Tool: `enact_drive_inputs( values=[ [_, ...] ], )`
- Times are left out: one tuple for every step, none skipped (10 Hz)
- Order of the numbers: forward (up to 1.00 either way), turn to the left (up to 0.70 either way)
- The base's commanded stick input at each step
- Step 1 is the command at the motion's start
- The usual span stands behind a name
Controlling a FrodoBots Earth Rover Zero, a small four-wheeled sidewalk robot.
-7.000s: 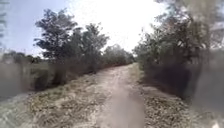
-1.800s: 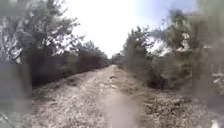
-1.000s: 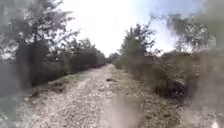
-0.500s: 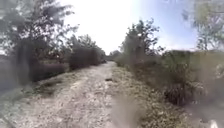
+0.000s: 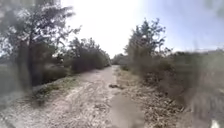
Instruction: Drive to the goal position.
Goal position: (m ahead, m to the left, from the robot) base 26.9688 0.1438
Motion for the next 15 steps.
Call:
enact_drive_inputs(
  values=[
    [0.70,0.00],
    [0.70,0.00],
    [0.70,0.00],
    [0.70,0.00],
    [0.70,0.00],
    [0.70,0.00],
    [0.70,0.00],
    [0.70,0.00],
    [0.70,0.00],
    [0.70,0.00],
    [0.70,0.00],
    [0.70,0.00],
    [0.70,0.00],
    [0.70,0.00],
    [0.70,0.12]
  ],
)
